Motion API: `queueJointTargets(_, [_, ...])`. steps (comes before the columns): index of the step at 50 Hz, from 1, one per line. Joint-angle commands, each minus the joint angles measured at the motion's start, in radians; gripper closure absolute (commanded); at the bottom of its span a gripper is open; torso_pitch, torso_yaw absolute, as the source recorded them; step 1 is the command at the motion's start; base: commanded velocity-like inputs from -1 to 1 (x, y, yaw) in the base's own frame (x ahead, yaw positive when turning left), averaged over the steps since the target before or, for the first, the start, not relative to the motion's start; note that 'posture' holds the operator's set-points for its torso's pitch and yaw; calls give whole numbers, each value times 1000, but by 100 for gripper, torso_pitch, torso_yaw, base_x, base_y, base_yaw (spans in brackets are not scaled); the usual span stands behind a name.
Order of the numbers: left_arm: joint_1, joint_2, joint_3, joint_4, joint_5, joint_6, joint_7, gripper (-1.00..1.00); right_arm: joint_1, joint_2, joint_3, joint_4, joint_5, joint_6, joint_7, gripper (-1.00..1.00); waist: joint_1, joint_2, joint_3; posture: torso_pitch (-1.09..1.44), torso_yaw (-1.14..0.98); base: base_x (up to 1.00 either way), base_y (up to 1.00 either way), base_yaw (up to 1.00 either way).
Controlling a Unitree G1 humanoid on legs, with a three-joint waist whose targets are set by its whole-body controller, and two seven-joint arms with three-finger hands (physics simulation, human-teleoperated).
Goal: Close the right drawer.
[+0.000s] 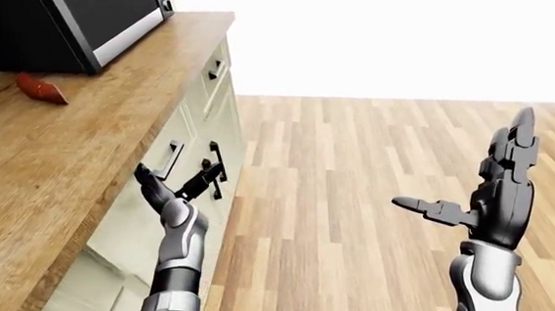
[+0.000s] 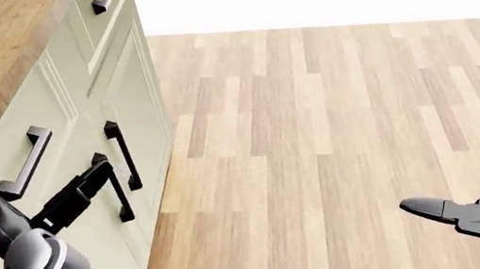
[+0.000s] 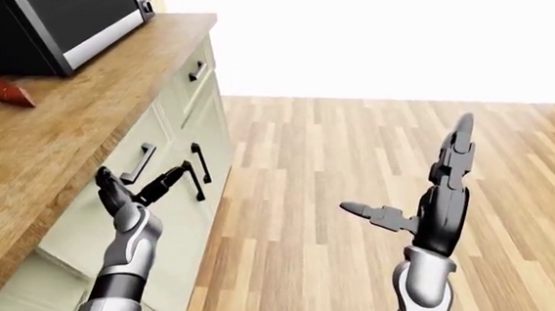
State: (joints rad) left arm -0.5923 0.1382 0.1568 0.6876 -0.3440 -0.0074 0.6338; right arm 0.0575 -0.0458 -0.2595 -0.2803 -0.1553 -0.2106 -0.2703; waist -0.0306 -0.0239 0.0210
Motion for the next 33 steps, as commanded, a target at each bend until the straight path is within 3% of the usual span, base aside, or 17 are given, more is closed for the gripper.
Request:
queueJointTargets(1, [-42, 47, 41, -54, 20, -80, 50, -100, -15, -8, -5, -41, -2, -27, -2, -100, 11, 3, -26, 0, 0, 0, 0, 0])
queueJointTargets(22, [-41, 163, 113, -38, -71, -95, 93, -100, -17, -9, -4, -36, -2, -24, -2, -100, -2, 9, -16, 0, 0, 0, 0, 0])
queueJointTargets(33, [-26, 168, 113, -71, -83, -80, 105, -100, -18, -8, -2, -36, -5, -23, -4, -100, -8, 11, -19, 0, 0, 0, 0, 0])
